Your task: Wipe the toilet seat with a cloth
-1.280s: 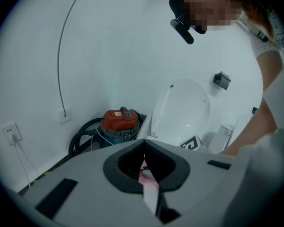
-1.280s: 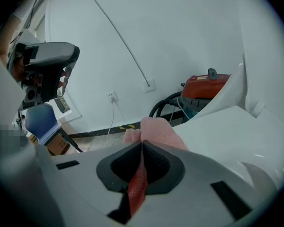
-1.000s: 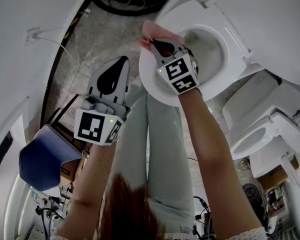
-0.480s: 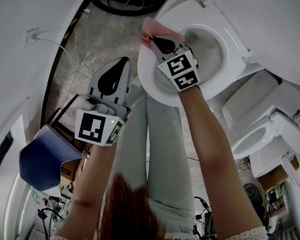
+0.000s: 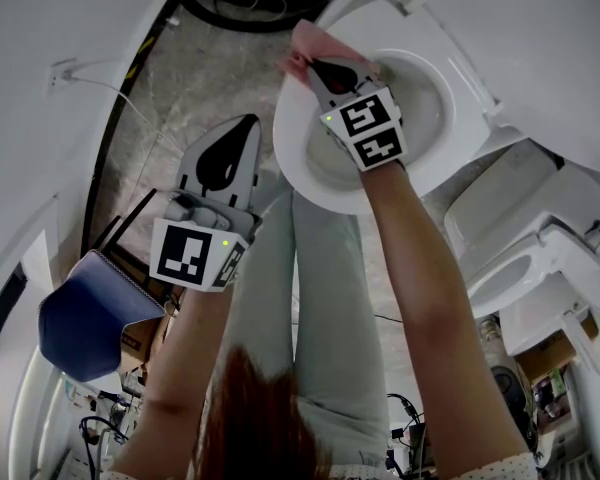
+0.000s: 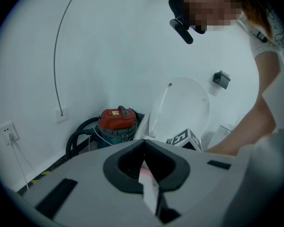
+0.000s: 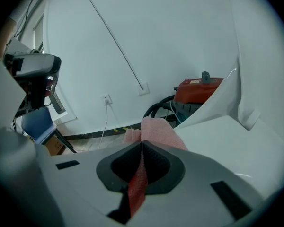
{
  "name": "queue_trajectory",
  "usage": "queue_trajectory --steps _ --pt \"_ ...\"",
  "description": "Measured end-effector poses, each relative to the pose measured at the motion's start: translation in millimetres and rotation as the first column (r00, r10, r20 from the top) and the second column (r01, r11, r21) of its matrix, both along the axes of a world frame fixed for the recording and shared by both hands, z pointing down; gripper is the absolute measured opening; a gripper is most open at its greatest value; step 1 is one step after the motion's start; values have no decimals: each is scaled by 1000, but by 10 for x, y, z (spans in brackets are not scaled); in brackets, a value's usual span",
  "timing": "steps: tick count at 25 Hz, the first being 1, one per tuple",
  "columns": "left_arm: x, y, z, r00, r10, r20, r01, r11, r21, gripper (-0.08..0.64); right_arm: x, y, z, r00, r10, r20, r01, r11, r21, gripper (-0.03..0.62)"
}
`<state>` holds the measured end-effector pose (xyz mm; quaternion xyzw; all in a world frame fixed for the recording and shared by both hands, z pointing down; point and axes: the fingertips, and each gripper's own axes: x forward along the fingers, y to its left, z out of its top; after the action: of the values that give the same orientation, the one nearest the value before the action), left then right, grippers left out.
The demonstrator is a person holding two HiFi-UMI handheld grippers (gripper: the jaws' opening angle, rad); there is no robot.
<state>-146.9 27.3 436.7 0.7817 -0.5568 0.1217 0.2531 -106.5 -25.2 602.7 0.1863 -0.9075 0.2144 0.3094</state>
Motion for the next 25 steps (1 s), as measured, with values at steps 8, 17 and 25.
queue_trajectory --steps 8,17,25 --pt "28 0 18 1000 7 -2 -7 1000 -4 5 16 -69 4 1000 19 24 -19 999 -33 18" --pt "30 7 29 1000 6 -1 -6 1000 -4 5 85 -195 -2 998 63 29 -62 998 -16 18" --pt "34 0 14 1000 9 -1 -9 1000 -3 5 127 -300 -19 996 87 31 -87 996 -7 18"
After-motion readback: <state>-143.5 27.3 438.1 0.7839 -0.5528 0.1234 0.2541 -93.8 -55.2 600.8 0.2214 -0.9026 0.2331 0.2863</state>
